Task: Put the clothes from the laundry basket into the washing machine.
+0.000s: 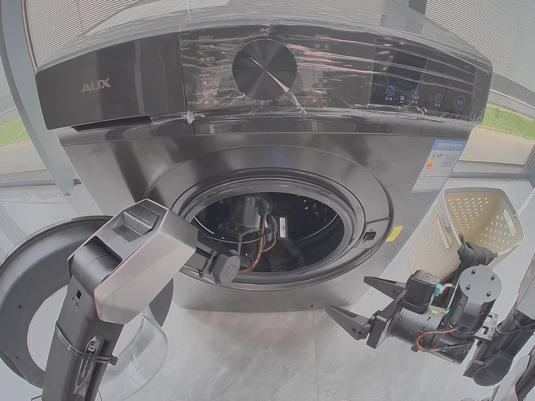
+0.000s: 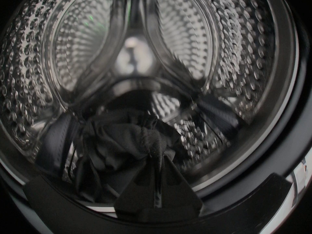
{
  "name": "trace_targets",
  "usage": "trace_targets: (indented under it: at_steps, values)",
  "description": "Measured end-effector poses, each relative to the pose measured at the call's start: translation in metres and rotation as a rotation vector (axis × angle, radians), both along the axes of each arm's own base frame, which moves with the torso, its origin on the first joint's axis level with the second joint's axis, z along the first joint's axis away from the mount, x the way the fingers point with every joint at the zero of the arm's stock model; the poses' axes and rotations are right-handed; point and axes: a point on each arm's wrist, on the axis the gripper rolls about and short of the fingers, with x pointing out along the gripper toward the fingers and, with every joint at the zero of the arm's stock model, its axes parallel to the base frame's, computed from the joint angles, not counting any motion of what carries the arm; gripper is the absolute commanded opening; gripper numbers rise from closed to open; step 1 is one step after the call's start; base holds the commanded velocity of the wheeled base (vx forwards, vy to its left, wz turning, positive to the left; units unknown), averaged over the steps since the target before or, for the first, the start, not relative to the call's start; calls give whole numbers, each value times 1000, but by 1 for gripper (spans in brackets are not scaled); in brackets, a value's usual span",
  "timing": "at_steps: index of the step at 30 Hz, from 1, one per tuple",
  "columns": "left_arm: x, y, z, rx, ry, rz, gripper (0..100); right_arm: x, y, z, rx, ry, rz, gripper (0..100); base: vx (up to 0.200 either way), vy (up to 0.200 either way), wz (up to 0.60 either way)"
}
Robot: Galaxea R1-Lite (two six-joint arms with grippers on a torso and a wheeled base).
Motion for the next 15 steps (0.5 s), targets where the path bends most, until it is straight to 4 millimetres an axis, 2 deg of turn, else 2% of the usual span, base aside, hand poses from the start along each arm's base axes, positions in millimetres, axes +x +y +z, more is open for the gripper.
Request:
trace_targets:
  at_steps: [5,6,11,15]
  values:
    - [16,10,19,-63,-100,54,0,0,-1,-1,-3,4,-1,100,0,0,0]
    - [17,10,20,-65,-104,54,100,0,-1,-1,-3,4,-2,100,0,0,0]
    - [16,14,15,-64,-80,64,100,0,-1,-1,-4,6,-4,100,0,0,0]
    - [2,9,8,-40,-7,39,100,0,-2,-1,-6,7,-4,100,0,0,0]
